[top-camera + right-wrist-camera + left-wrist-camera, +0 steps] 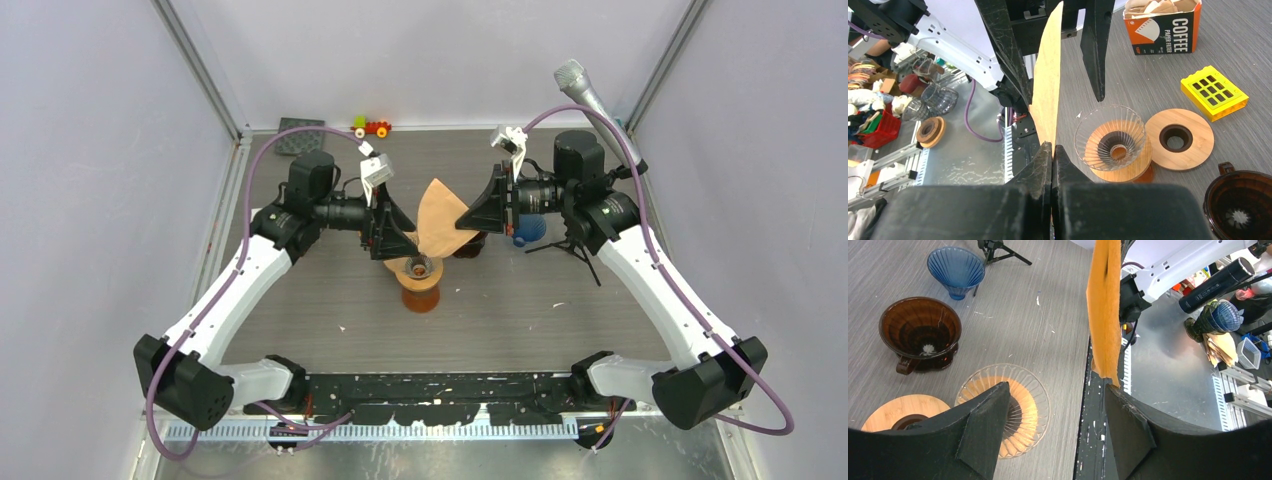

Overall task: Place the coffee filter in the dripper
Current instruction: Place the coffee filter in the coffee dripper.

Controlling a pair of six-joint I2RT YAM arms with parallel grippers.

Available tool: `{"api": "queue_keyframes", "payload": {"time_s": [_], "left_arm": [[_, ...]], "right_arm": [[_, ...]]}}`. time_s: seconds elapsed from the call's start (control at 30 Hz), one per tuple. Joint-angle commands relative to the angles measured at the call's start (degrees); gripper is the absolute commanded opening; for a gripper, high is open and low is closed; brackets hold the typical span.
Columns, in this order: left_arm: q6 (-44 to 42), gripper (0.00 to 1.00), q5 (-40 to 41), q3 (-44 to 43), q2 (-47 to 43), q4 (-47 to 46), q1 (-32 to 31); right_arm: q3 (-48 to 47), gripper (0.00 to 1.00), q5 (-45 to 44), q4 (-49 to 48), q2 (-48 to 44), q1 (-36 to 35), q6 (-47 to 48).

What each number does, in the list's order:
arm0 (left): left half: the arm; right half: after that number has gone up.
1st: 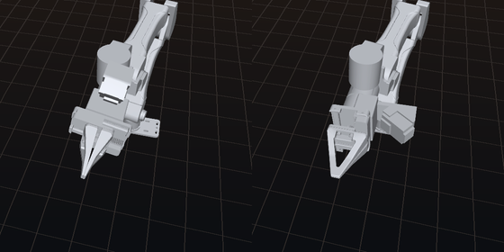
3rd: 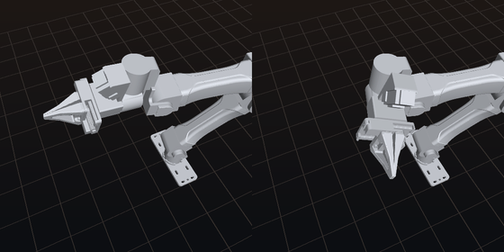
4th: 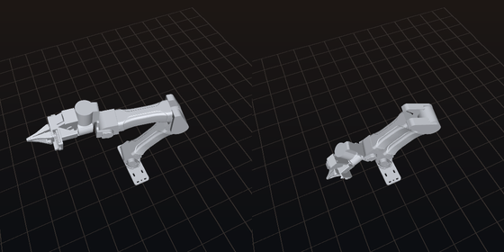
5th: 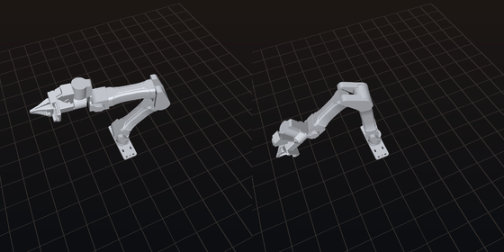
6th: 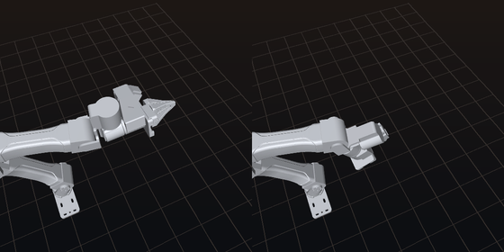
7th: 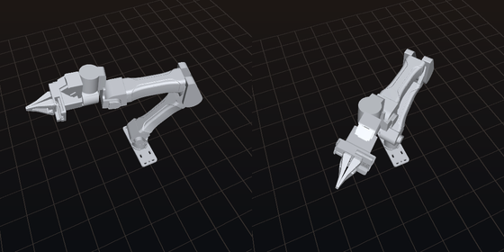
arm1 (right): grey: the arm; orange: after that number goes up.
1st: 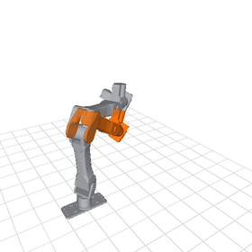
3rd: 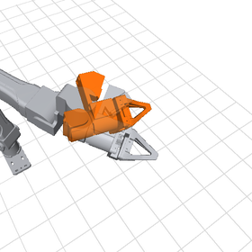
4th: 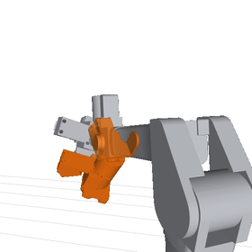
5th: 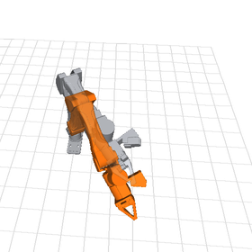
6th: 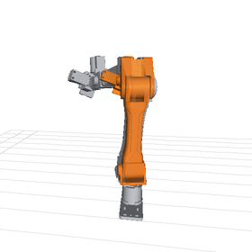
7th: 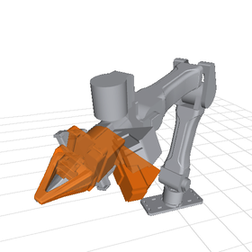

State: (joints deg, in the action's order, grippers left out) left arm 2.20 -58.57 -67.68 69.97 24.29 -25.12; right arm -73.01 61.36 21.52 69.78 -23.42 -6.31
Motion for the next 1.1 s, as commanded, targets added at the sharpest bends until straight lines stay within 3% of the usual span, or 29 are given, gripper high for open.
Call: {"api": "queue_keyframes", "payload": {"time_s": [0.0,0.47,0.83,1.07], "left_arm": [[-0.76,0.71,-1.07,-3.29,-0.84,-1.06,-0.10],[2.93,0.70,-1.77,-6.07,2.47,-3.64,-0.10],[18.67,0.65,-4.55,-2.36,4.85,-18.94,-2.87],[7.89,0.68,-2.79,0.54,-0.20,-10.67,-2.91]], "right_arm": [[-0.59,0.01,0.22,-0.61,0.44,0.22,0.83],[-0.31,0.00,-0.50,-0.70,1.02,0.24,0.76],[0.95,0.01,-1.19,-3.05,1.08,0.22,-0.76],[1.41,0.00,-2.74,-3.34,0.12,0.36,-0.53]]}}
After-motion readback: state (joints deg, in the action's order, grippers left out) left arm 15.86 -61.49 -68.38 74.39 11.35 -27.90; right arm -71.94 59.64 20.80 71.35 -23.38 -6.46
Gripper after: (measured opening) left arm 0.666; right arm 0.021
